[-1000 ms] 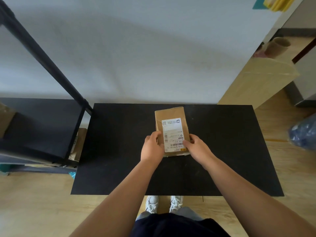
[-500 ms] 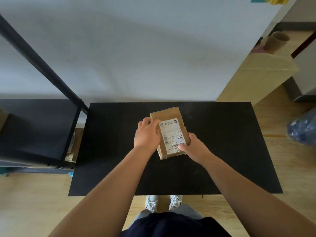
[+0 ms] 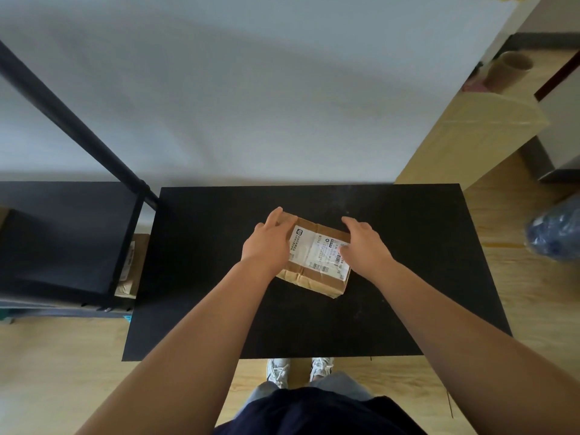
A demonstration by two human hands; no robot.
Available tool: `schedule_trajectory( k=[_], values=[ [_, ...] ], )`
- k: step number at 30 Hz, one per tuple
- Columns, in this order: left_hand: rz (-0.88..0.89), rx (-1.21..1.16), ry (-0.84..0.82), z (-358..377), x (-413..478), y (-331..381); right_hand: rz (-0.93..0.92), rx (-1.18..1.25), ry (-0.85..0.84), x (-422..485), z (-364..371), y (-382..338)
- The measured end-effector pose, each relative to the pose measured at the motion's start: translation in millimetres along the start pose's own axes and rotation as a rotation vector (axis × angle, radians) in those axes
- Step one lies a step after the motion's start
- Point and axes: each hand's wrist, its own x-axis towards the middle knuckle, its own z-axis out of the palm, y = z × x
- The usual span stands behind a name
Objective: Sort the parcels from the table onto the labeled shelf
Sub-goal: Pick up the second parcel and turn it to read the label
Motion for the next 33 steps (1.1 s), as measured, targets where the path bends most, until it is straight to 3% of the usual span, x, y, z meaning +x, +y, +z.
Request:
schedule_trajectory(
  k=[5,9,19,24,30,33],
  values=[
    [-0.143,0.013,0.057,9,-9,4,0.238,0.280,0.113,-18,14,10],
    [-0.246,0.012,0.068,10,-16,5,0.366,0.467,0.085,-36,31,16],
    [-0.272,0.029,-0.043,18,-34,7,0.321,0.586,-0.041,-46,46,0],
    [-0.334,-0.242,-0.140,31,-44,-2,0.269,0.609,-0.078,-39,40,4],
    [-0.467,-0.900,-0.195,33,-46,-8,0.326,0.738,-0.159,-39,37,7],
    [-0.465,-0.968,-0.237,33,-46,-9,0.357,0.785,-0.207,-41,39,9]
  ],
)
